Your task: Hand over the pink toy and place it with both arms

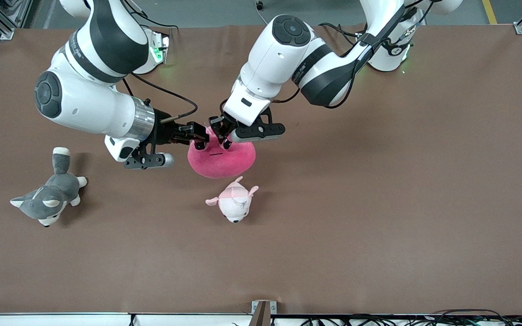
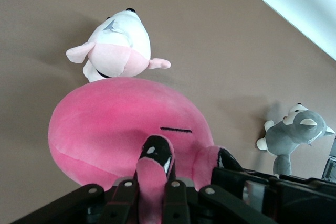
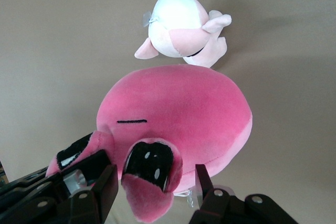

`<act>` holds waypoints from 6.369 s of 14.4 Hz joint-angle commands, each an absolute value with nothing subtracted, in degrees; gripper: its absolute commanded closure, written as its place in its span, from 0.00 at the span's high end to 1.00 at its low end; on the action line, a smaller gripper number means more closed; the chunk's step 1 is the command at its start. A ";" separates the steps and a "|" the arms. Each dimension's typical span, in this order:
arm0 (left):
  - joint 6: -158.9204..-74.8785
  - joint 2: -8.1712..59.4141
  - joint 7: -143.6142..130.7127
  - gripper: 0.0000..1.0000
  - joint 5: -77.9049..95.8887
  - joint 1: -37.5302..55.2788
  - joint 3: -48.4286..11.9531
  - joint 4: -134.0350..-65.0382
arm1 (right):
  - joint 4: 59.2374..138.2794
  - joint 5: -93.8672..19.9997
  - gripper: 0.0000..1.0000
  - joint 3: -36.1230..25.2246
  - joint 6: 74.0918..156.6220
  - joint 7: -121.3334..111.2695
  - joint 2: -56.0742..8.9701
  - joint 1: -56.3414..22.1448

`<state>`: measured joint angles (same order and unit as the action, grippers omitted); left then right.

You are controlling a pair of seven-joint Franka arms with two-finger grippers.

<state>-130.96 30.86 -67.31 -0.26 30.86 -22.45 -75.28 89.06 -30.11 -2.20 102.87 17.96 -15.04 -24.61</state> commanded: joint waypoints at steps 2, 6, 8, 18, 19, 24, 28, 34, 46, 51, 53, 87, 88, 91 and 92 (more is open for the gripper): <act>-130.96 30.41 -68.82 0.00 -1.41 31.55 -21.97 -74.62 | 88.24 -29.09 0.37 -2.37 102.22 19.25 -15.47 -25.14; -130.96 30.41 -68.82 0.00 -1.41 31.46 -21.97 -74.62 | 88.07 -24.53 0.10 -2.29 101.78 19.25 -15.47 -25.75; -130.96 30.41 -68.82 0.01 -1.41 31.46 -21.97 -74.62 | 87.98 -24.35 0.07 -2.29 101.78 19.25 -15.47 -25.75; -121.23 23.31 -67.77 0.96 -1.76 27.17 -21.97 -75.32 | 87.63 -22.60 0.04 -2.72 98.01 18.63 -15.29 -23.12; -117.98 21.55 -67.24 0.96 -1.76 25.94 -21.97 -75.32 | 86.58 -20.93 0.03 -2.64 96.26 18.46 -15.29 -21.98; -104.26 16.01 -53.29 0.95 -0.70 17.42 -22.41 -75.23 | 84.29 -18.63 0.03 -2.72 92.46 11.54 -15.55 -13.47; -92.93 13.01 -34.07 0.94 -0.70 6.10 -22.41 -75.23 | 84.03 -16.97 0.03 -2.72 93.16 5.19 -18.97 -7.83; -88.33 8.62 -9.70 0.97 -0.79 -8.86 -22.41 -79.53 | 81.65 -15.82 0.02 -2.64 93.95 -12.47 -24.87 -3.17; -92.20 -2.99 -3.87 1.00 1.23 -14.24 -21.97 -92.20 | 79.89 -22.93 0.01 -2.55 95.18 -12.22 -29.18 -2.81; -92.37 -2.37 -4.22 1.00 1.06 -14.15 -22.41 -90.79 | 80.07 -24.70 0.01 -2.55 95.18 -12.57 -30.05 -2.11; -92.46 -2.02 -4.22 1.00 0.79 -13.97 -22.50 -89.57 | 80.16 -24.61 0.02 -2.55 95.19 -12.39 -30.41 -2.02; -92.72 -0.62 -4.04 1.00 1.23 -17.40 -21.88 -89.12 | 77.78 -5.30 1.00 -6.24 87.03 -5.10 -9.42 1.06; -92.72 -0.27 -4.04 1.00 1.23 -17.14 -21.88 -89.12 | 78.91 -3.71 1.00 -5.98 86.23 -4.92 -8.10 0.53; -92.72 -0.17 -4.22 1.00 1.14 -14.17 -19.09 -89.12 | 85.84 -2.20 1.00 -5.89 88.94 -4.83 -2.39 -1.14; -92.72 -0.18 -4.31 1.00 1.23 -12.06 -16.81 -89.12 | 88.57 -2.20 1.00 -5.89 89.47 -4.83 -0.37 -1.14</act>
<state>-92.58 -0.19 -4.52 0.17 -15.35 -20.31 -89.40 80.42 -3.81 -6.19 86.89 -5.97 -6.27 -0.73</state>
